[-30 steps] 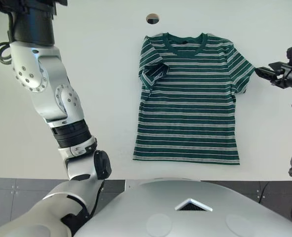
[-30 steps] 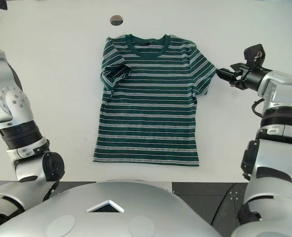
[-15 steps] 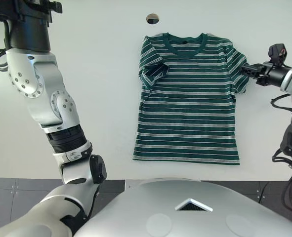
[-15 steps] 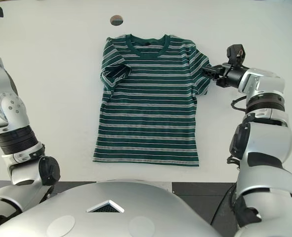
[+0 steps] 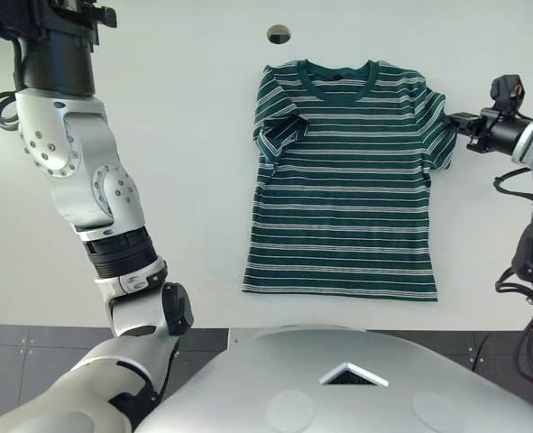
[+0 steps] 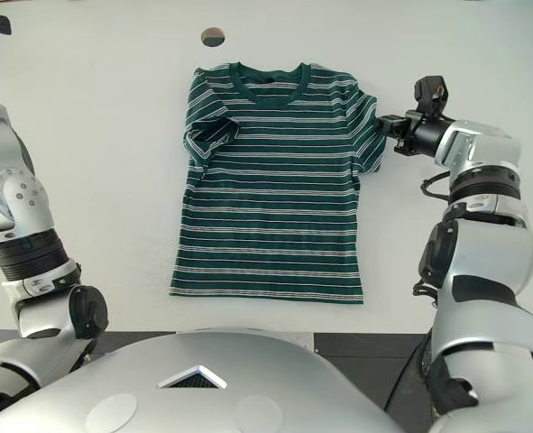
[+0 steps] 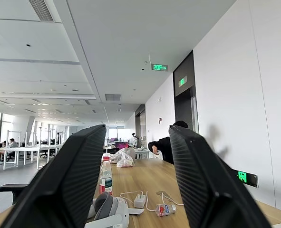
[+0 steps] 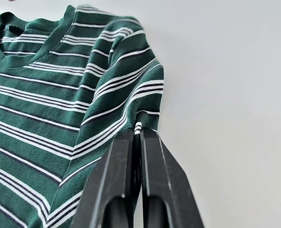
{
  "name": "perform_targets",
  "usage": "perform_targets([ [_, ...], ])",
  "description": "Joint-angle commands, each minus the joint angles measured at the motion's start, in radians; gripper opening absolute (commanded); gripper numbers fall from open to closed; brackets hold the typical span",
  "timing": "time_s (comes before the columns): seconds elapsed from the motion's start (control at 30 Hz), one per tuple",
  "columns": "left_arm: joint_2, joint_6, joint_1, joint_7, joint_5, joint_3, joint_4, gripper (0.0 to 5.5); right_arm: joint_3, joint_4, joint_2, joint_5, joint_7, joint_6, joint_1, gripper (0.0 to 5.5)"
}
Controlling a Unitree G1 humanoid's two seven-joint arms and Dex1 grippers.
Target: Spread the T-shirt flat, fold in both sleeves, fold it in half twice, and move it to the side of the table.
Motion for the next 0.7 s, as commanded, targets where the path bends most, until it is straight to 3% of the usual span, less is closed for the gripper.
perform_targets([
  [0.03, 0.009, -0.003, -0.016, 0.005, -0.009, -0.007, 0.013, 2.48, -0.003, -0.051, -0.02, 0.005, 0.016, 0.018, -0.027, 0.13],
  [0.7, 0.007, 0.002, -0.023, 0.009, -0.024, -0.024, 0.005, 2.48, 0.084, -0.556, 0.047, 0.031, 0.029, 0.193, 0.16, 0.13],
])
